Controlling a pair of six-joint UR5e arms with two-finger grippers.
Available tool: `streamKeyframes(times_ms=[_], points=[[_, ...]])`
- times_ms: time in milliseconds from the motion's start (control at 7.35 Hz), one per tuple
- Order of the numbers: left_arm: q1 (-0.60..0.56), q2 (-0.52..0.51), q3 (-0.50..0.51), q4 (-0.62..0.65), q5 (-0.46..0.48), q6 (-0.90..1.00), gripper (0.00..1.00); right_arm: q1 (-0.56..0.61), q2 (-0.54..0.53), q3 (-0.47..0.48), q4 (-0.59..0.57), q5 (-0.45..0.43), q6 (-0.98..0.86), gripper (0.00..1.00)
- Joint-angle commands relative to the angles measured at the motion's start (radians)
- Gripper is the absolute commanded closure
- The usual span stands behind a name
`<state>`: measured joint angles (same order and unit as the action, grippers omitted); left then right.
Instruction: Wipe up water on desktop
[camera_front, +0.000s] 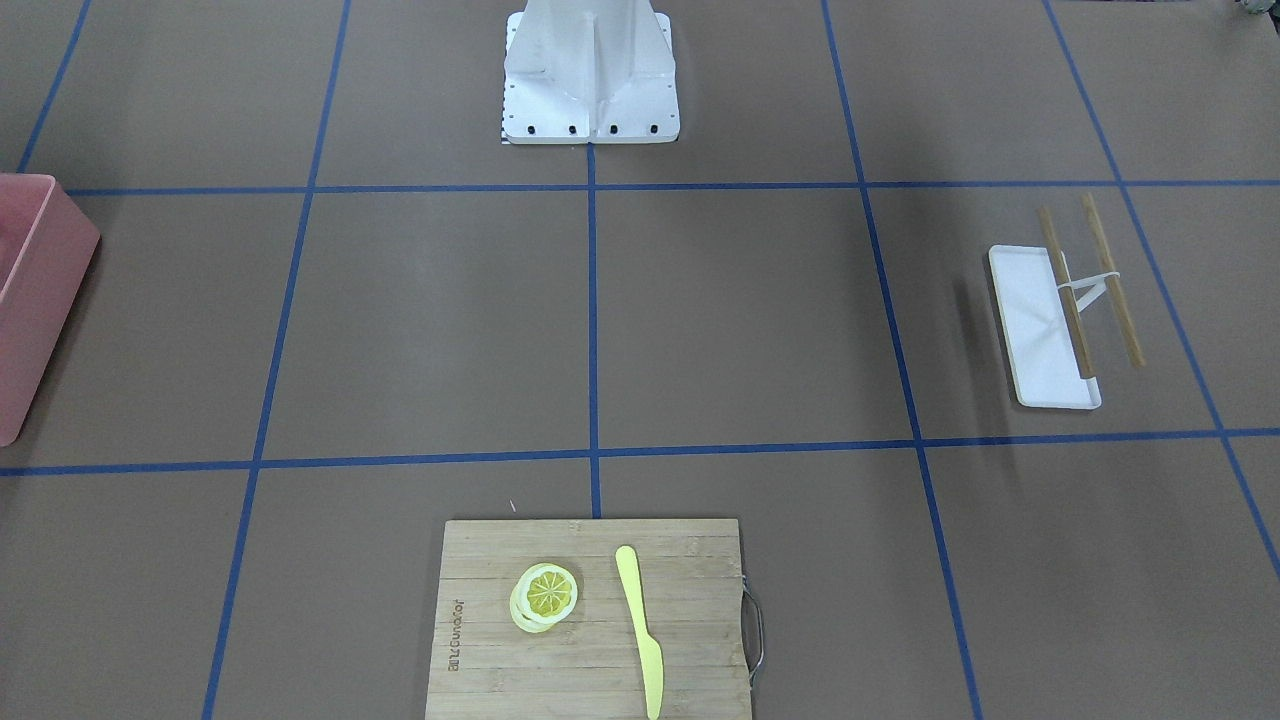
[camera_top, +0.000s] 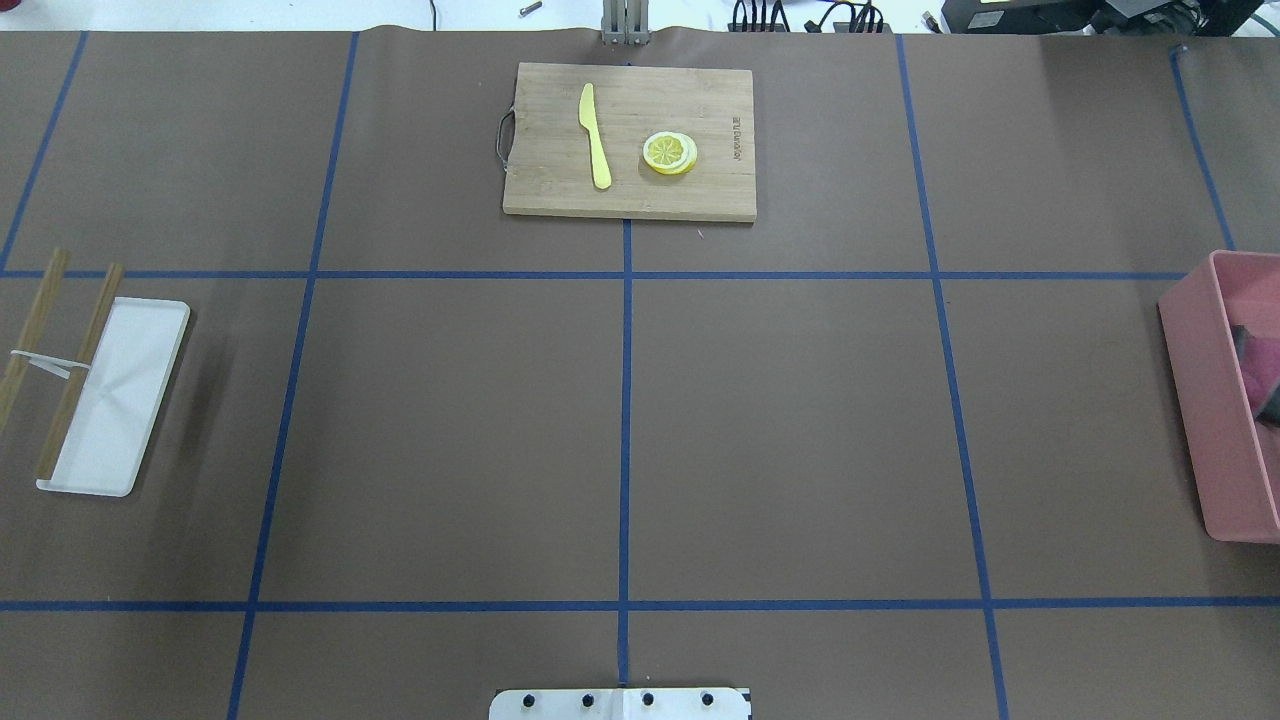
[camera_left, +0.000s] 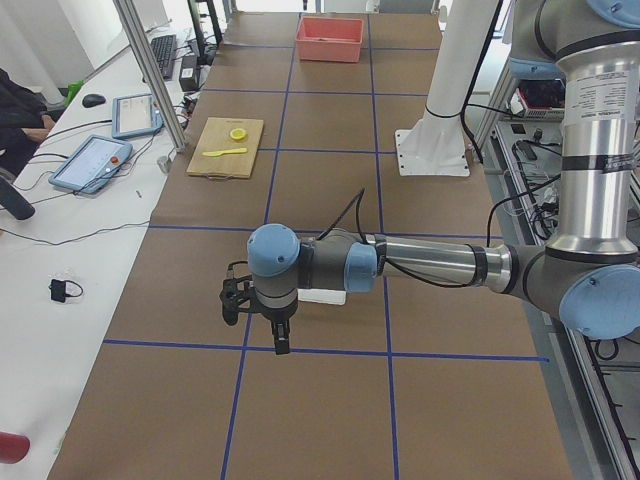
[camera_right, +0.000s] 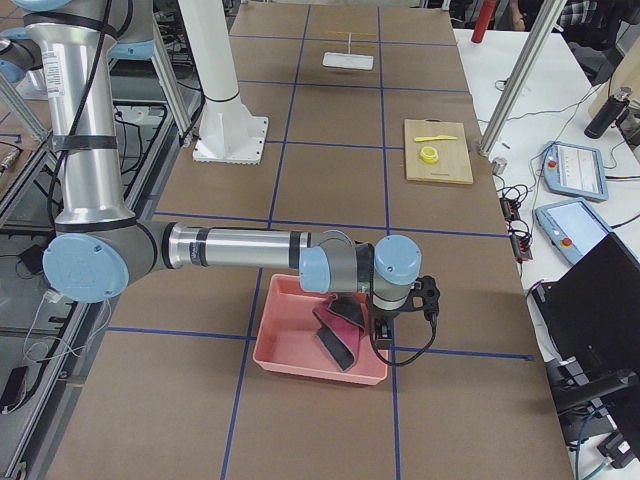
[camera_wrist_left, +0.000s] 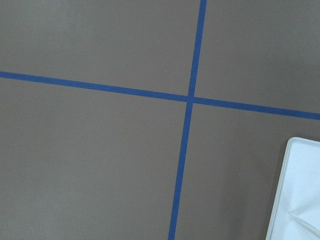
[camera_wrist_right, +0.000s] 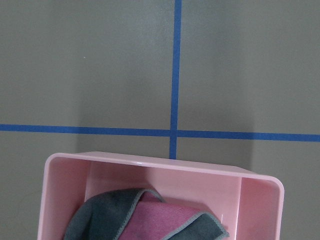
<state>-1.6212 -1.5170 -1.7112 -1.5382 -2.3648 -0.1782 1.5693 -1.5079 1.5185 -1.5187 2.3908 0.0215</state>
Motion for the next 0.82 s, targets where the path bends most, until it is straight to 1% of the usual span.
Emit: streamKeyframes(times_ms=[0, 681], points=[[0.0, -0.002, 0.005, 0.0, 0.002, 0.003, 0.02, 0.0, -0.002, -0.001, 0.0, -0.001, 0.0, 0.0], [0.0, -0.005, 0.007, 0.0, 0.006, 0.003, 0.02, 0.0, 0.0, 0.003, 0.0, -0.009, -0.002, 0.0]])
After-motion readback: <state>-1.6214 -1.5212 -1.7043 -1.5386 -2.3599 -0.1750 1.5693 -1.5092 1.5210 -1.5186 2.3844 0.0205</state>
